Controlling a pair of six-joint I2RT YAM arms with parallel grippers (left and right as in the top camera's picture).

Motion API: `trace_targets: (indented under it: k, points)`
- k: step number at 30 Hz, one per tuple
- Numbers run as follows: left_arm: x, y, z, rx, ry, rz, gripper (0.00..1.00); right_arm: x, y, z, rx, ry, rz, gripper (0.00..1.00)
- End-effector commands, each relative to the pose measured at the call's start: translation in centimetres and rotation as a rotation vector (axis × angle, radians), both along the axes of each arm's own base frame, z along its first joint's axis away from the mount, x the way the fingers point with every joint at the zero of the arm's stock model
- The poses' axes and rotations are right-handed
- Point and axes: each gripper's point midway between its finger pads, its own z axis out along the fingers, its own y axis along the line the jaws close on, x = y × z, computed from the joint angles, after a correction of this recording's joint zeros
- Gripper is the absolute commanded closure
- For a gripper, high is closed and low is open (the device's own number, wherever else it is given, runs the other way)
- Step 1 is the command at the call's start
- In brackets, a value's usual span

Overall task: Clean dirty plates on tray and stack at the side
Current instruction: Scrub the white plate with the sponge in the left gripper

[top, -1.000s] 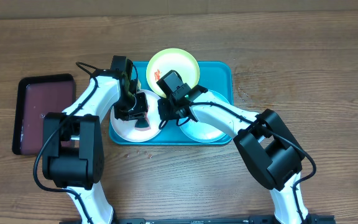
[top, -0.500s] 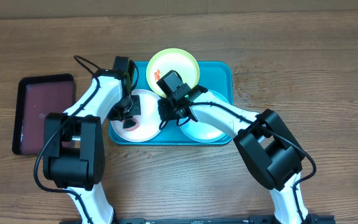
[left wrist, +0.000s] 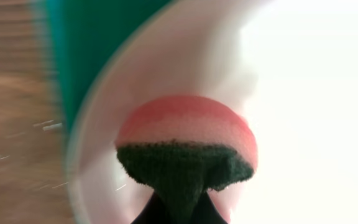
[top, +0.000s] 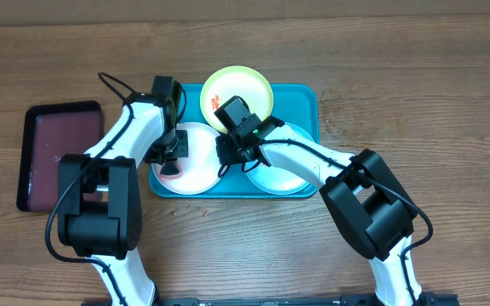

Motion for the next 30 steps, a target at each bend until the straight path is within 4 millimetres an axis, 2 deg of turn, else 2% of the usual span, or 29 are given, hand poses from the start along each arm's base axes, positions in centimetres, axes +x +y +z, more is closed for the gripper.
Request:
trace_targets:
  k: [1,10,15,16,18,21,24,26,30]
  points:
    - [0.6,-6.0,0.7,-0.352,-0.009,-0.101,0.96,-0.3,0.0,-0.4,-0.006,0.007,0.008,0.8]
    - [1.2,-6.7,0.5,-0.386,-0.029,-0.097,0.96,-0.3,0.0,-0.4,-0.006,0.006,0.008,0.8]
    - [1.4,-6.1,-0.5,-0.353,-0.021,-0.093,0.96,-0.2,0.0,-0.4,-0.004,0.005,0.008,0.82]
    - [1.5,-5.6,-0.9,-0.327,-0.02,-0.091,0.96,-0.2,0.0,-0.4,-0.004,0.005,0.008,0.84]
    - [1.6,-4.7,-1.9,-0.267,-0.016,-0.077,0.96,-0.3,0.0,-0.4,-0.006,0.007,0.007,0.96]
    - [1.8,-2.8,-3.4,-0.154,-0.005,-0.047,0.96,-0.4,-0.2,-0.5,-0.011,0.013,0.007,0.96]
    - [1.7,0.2,-4.1,0.018,0.002,0.0,0.96,-0.5,-0.3,-0.5,-0.016,0.019,0.007,0.96]
    - [1.6,2.0,-3.9,0.124,-0.002,0.031,0.96,-0.6,-0.3,-0.6,-0.017,0.019,0.007,0.96]
    - [1.4,4.0,-2.9,0.242,0.008,0.041,0.96,-0.6,-0.2,-0.5,-0.016,0.019,0.007,0.96]
